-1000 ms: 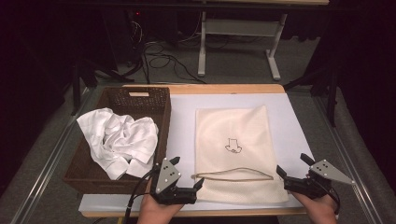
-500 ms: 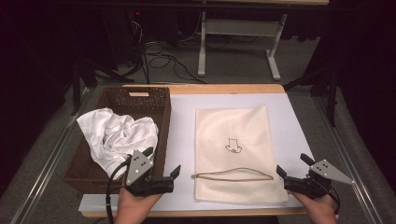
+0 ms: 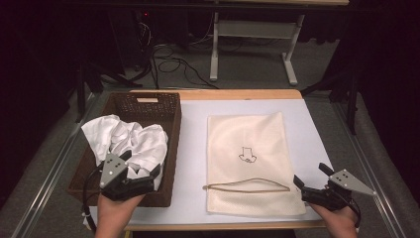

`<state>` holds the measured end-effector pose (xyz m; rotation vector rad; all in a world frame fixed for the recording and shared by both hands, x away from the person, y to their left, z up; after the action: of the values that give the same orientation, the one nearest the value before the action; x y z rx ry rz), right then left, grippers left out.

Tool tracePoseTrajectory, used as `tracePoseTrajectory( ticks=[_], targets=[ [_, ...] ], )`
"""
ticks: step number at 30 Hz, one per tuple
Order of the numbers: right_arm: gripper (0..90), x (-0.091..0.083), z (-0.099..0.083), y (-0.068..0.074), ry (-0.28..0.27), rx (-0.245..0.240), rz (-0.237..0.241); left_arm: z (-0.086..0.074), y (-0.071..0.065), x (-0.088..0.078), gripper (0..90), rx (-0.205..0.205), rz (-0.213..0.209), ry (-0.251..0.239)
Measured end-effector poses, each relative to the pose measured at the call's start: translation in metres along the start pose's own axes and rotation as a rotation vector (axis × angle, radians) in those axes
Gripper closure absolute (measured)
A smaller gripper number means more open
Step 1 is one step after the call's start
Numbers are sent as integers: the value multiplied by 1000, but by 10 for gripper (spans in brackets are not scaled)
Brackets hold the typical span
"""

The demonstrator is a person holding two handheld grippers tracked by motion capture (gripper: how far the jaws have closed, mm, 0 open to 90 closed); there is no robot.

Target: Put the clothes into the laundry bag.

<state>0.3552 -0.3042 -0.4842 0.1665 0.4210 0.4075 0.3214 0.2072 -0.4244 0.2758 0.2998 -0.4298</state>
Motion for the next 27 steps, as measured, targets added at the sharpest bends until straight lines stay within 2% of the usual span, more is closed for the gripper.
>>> tracePoseTrajectory(
  ticks=[2, 3, 9, 14, 16, 18, 20, 21, 22, 23, 24, 25, 27],
  targets=[
    [7, 0, 0, 0, -1, 0, 1, -1, 4, -2, 58, -6, 8, -2],
    [7, 0, 0, 0, -1, 2, 0, -4, 13, -6, 68, -13, 27, 0],
    [9, 0, 0, 0, 0, -1, 3, -16, 35, -14, 118, -40, 68, 16],
    [9, 0, 0, 0, 0, 2, -1, -17, 43, -15, 126, -53, 94, 27],
    [9, 0, 0, -1, -4, 8, -6, -12, 53, -13, 106, -44, 124, 48],
    [9, 1, 0, -2, -2, 6, -2, -9, 62, -6, 100, -18, 146, 92],
    [9, 1, 0, -2, -2, 7, -4, -8, 67, -3, 101, -32, 147, 110],
    [10, 0, 0, -3, -3, 8, -1, -7, 78, 6, 121, -81, 123, 130],
    [10, 0, 0, -3, -3, 8, -1, -7, 78, 6, 143, -81, 123, 130],
    [10, 0, 0, -3, -4, 11, 1, -6, 83, 11, 143, -86, 132, 154],
    [10, 0, 0, -2, -5, 12, 3, -7, 88, 17, 152, -83, 136, 183],
    [10, 0, 0, -2, -4, 11, 5, -9, 97, 29, 152, -88, 143, 234],
    [11, 1, 0, -2, -3, 12, 7, -11, 102, 35, 152, -90, 148, 254]
  ],
)
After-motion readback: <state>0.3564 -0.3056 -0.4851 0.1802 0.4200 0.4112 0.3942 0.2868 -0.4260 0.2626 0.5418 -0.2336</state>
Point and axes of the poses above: each handheld gripper's, and its own axes: x roughly forward along the jaws, z roughly out of its top, y roughly to its left, the point moved 5 cm from there along x, roughly forward along the jaws, and after that the axes turned 15 degrees about x, right-handed, at the moved point
